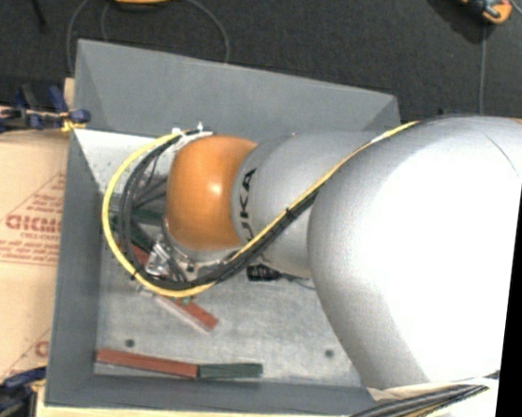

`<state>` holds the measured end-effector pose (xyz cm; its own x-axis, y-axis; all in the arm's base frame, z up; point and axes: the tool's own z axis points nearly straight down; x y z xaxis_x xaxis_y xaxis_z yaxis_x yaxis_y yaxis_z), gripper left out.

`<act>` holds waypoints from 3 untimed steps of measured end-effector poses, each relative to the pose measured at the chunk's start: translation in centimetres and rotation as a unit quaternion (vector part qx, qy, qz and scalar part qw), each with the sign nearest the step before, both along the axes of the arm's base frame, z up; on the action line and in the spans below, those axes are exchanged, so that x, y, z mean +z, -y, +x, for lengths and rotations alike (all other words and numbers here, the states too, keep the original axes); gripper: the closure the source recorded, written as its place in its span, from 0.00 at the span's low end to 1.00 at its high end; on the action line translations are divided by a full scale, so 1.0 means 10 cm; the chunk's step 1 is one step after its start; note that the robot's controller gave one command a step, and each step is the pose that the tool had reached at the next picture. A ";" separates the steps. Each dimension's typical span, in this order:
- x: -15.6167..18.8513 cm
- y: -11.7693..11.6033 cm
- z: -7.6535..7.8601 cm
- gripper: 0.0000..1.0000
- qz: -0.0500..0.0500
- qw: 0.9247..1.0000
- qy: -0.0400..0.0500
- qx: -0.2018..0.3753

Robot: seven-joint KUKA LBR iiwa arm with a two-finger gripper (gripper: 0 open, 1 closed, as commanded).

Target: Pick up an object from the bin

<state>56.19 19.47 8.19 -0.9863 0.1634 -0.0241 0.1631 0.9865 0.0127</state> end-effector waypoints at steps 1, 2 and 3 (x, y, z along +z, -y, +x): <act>-0.02 -0.02 -0.04 0.00 0.000 1.000 -0.006 0.001; -0.02 -0.02 -0.04 0.00 0.000 1.000 -0.006 0.001; 0.03 0.61 0.34 1.00 0.003 1.000 0.006 -0.011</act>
Offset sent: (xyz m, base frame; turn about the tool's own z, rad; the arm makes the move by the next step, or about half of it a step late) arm 0.0000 0.0000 0.0000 0.0000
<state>59.58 13.38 8.47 -0.9822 0.1849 -0.0342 0.1843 0.9827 0.0202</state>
